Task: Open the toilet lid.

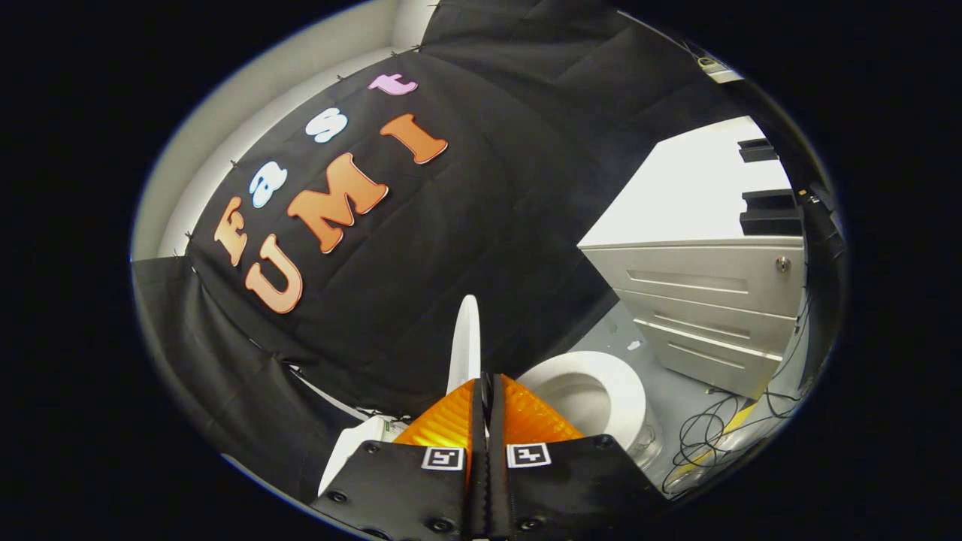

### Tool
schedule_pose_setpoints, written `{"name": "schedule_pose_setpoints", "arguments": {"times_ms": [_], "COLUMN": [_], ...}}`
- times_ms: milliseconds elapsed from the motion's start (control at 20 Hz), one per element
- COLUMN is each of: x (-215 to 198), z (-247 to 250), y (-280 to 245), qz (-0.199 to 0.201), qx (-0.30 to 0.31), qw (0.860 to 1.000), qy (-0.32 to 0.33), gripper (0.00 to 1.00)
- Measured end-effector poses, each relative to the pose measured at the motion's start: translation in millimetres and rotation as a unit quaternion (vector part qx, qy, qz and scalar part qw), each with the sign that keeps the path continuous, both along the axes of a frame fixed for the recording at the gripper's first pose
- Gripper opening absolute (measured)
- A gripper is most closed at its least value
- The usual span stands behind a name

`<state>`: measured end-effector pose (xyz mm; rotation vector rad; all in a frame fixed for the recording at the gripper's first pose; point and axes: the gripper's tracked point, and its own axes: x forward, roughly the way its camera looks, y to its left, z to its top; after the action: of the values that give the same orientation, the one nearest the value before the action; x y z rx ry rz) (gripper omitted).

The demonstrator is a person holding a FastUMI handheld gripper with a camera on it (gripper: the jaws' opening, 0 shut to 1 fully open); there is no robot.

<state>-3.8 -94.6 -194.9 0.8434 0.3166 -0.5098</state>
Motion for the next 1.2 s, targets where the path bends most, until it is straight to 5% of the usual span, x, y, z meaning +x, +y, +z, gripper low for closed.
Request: {"name": "schedule_pose_setpoints", "arguments": {"times_ms": [600, 1200], "x": [17.6, 11.2], "z": [33.3, -15.3], "y": [27.1, -9.0], "qz": [0.014, 0.019], "qx": [-0.01, -0.081], "qw": [0.999, 0.996], "qy": [-0.037, 0.025], "gripper": [0.07, 0.07]}}
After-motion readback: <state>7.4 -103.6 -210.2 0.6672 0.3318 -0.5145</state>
